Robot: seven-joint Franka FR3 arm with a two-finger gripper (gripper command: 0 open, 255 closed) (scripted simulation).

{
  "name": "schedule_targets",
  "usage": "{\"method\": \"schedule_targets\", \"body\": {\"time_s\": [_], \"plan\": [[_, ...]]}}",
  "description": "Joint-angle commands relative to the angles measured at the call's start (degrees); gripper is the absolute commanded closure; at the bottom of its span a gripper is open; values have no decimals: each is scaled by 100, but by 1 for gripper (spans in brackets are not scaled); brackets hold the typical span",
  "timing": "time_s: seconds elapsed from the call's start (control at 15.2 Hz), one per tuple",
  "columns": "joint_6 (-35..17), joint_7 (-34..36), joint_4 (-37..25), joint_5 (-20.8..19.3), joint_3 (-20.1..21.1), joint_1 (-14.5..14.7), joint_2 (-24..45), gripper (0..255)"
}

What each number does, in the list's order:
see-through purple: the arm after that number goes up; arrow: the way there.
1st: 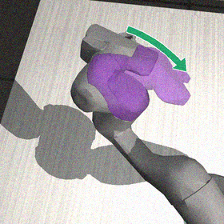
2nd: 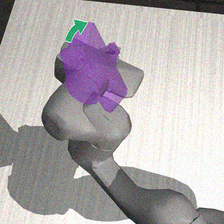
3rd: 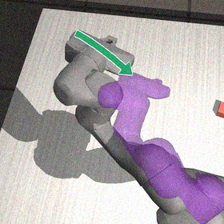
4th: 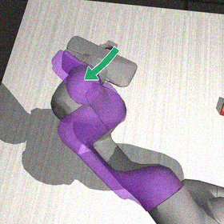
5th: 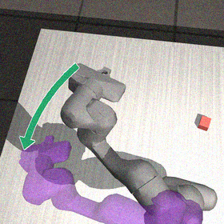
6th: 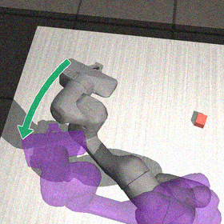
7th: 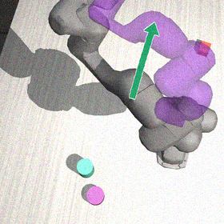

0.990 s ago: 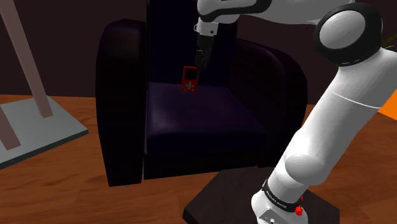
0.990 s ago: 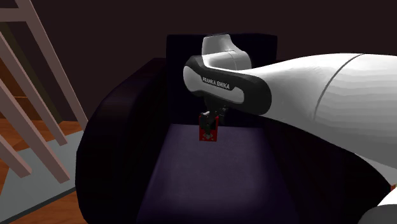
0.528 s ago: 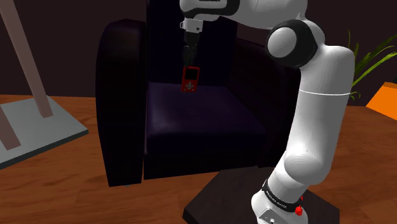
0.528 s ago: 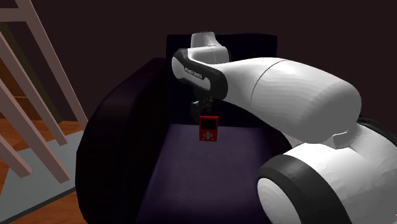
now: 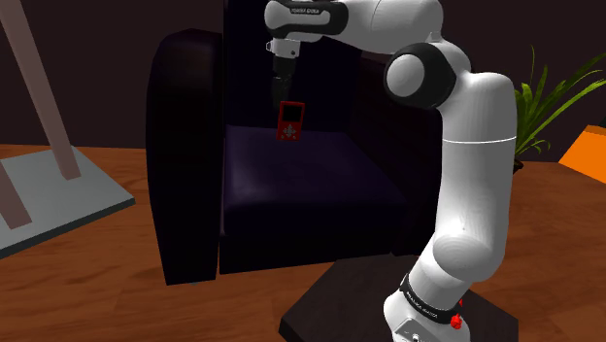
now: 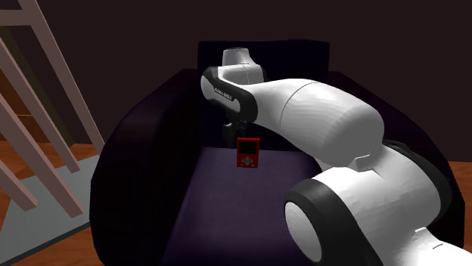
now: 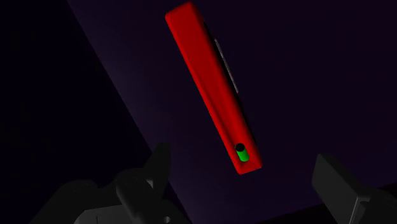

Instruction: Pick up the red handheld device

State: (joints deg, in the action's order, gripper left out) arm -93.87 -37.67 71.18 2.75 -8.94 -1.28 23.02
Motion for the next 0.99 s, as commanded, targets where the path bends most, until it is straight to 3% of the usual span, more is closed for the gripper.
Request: {"method": "schedule_targets", "body": {"time_s": [0.0, 0.13, 0.2, 0.92], "plan": [[-176, -8, 218, -5, -1, 6, -45, 0], [-225, -8, 275, -6, -1, 8, -53, 0], [-221, -12, 265, -4, -2, 5, -47, 255], [-54, -9, 74, -2, -2, -1, -22, 255]]}}
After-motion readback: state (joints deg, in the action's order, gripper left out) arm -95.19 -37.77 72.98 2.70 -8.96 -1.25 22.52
